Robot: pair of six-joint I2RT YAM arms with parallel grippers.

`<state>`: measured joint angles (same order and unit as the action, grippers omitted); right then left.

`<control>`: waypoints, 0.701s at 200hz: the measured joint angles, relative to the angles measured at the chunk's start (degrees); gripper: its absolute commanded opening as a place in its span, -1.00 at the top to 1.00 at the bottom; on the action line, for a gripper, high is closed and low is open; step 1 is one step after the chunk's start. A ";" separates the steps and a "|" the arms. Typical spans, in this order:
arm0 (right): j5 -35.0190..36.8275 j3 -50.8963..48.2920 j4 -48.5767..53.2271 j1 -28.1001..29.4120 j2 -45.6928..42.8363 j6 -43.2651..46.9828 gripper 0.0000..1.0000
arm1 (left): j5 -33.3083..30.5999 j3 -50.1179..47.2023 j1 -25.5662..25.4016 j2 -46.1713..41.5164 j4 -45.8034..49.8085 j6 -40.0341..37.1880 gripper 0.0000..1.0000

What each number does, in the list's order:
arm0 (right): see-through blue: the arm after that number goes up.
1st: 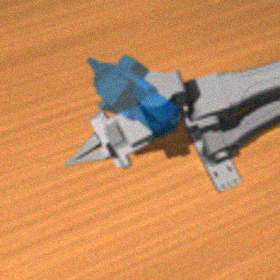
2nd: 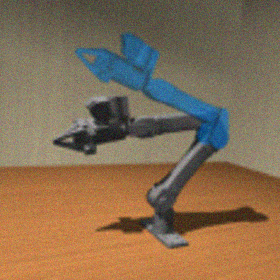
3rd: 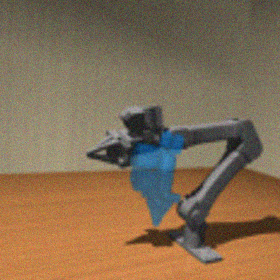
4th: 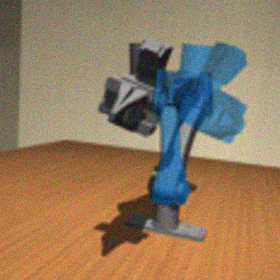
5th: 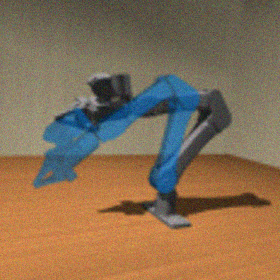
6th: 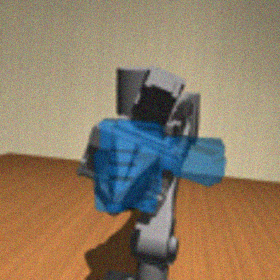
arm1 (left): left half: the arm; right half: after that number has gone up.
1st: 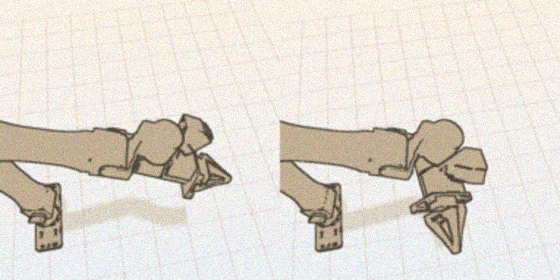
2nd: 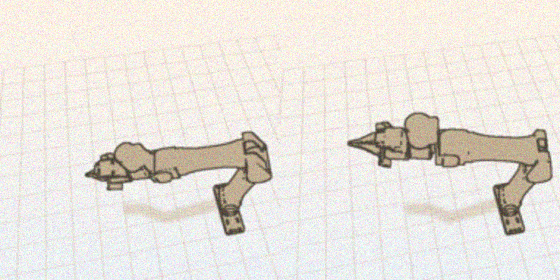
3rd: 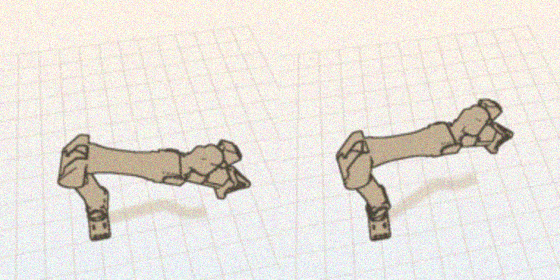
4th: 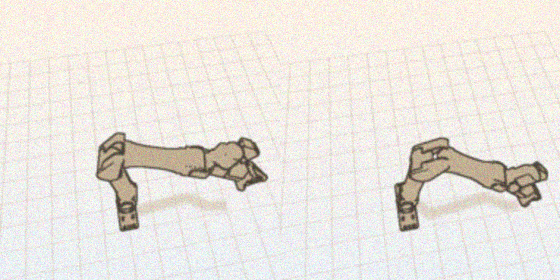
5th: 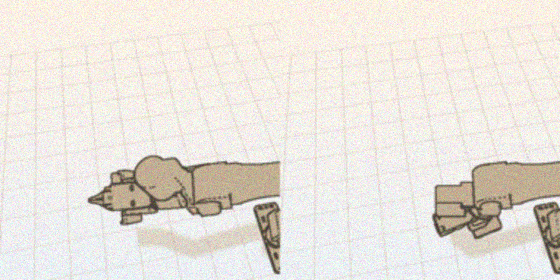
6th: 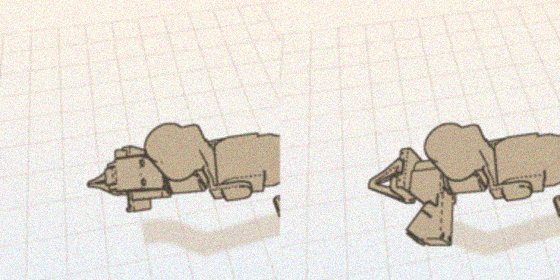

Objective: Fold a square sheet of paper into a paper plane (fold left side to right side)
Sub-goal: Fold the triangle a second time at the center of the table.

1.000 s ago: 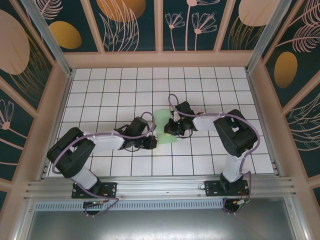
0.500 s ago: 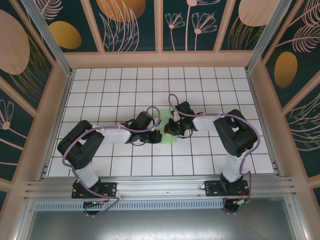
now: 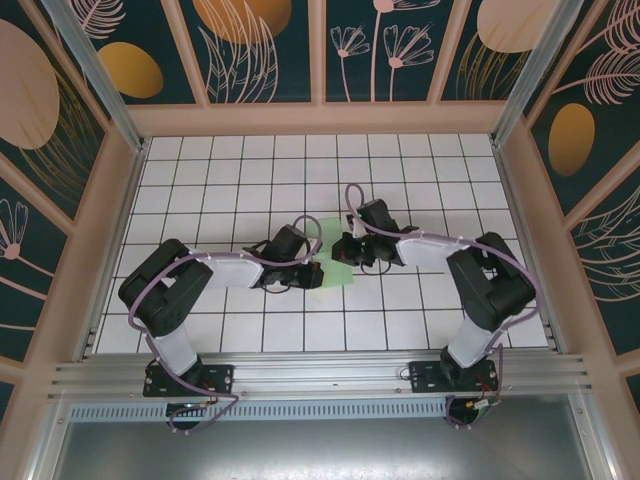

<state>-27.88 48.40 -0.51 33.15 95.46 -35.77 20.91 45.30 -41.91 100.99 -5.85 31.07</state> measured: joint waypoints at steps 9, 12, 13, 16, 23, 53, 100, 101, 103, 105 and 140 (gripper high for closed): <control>0.00 -0.81 -0.76 0.07 -0.96 -0.17 1.00 | 0.00 -0.09 0.00 -0.02 -0.15 0.00 0.98; -0.02 -1.11 -1.09 0.09 -1.16 -0.28 1.00 | -0.02 -0.13 0.00 -0.04 -0.17 0.00 0.98; -0.02 -1.18 -1.18 0.09 -1.18 -0.33 1.00 | -0.02 -0.15 0.00 -0.07 -0.20 0.00 0.98; -0.02 -1.42 -1.51 0.13 -1.22 -0.37 1.00 | -0.04 -0.20 0.00 -0.07 -0.24 0.00 0.98; -0.04 -2.05 -2.34 0.24 -1.20 -0.61 1.00 | -0.09 -0.26 -0.04 -0.11 -0.39 0.00 0.98; -0.24 -2.97 -4.28 1.49 0.52 -1.36 1.00 | -0.28 -0.31 -0.11 -0.11 -0.52 0.00 0.98; -0.63 -2.97 -7.08 3.32 3.67 -2.32 1.00 | -0.61 -0.31 -0.33 -0.11 -0.50 -0.02 0.99; -0.63 -2.97 -7.13 3.32 3.72 -2.32 1.00 | -0.61 -0.31 -0.33 -0.11 -0.50 0.00 0.99; -0.63 -2.97 -7.19 3.37 3.85 -2.32 1.00 | -0.63 -0.31 -0.33 -0.11 -0.50 -0.02 0.99; -0.63 -2.97 -7.26 3.39 4.00 -2.32 1.00 | -0.63 -0.31 -0.33 -0.11 -0.50 0.00 0.99; -0.42 -2.97 -7.52 3.67 6.32 -2.25 1.00 | -0.83 -0.31 -0.33 -0.11 -0.48 -0.02 0.99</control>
<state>-28.29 45.43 -8.03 36.82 101.78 -38.02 20.08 44.99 -42.24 100.88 -6.33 31.05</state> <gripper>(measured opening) 0.060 0.046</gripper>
